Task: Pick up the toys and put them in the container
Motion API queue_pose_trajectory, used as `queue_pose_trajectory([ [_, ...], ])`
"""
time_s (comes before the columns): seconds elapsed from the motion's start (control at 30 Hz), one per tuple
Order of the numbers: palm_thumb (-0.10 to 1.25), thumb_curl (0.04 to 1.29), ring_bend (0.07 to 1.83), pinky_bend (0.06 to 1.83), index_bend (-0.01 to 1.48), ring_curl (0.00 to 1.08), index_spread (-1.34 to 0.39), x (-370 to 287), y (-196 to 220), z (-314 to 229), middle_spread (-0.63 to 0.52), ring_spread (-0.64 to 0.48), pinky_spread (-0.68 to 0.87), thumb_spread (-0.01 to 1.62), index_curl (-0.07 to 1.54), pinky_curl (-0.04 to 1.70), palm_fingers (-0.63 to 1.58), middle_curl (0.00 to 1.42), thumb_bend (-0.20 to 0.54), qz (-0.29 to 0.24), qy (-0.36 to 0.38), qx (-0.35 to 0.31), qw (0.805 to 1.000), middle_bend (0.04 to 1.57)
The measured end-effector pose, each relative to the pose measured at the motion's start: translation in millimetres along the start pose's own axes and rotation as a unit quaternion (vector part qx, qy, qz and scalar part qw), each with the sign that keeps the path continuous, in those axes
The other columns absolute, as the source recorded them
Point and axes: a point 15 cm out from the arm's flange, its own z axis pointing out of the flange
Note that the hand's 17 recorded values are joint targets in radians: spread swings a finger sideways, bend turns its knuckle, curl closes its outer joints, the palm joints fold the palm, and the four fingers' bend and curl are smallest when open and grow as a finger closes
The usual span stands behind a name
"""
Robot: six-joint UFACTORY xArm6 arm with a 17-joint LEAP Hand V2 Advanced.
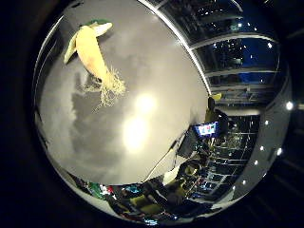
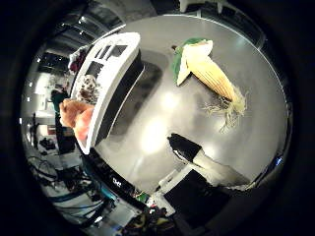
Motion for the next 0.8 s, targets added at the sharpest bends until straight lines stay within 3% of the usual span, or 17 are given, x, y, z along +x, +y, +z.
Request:
queue_pose_trajectory([
  [0.4,0.59,0.32,0.26,0.40,0.19,0.23,-0.29,23,-48,52,0.01,0.07,0.43,0.89,0.31,0.25,0.26,0.33,-0.034,0.013,-0.008,-0.054,0.998,0.21],
  [0.63,0.58,0.32,0.17,0.30,0.42,0.20,-0.31,28,-35,82,0.01,0.07,0.42,0.89,0.39,0.23,0.33,0.31,-0.030,0.017,-0.016,-0.092,0.995,0.18],
  [0.67,0.59,0.32,0.16,0.27,0.52,0.19,-0.34,28,-34,85,-0.01,0.07,0.42,0.90,0.42,0.22,0.36,0.30,-0.026,0.017,-0.016,-0.094,0.995,0.18],
  [0.8,0.84,0.36,0.14,0.15,0.87,0.14,-0.44,33,-33,90,-0.15,-0.04,0.39,0.91,0.53,0.18,0.58,0.34,0.049,0.019,-0.015,-0.090,0.996,0.30],
])
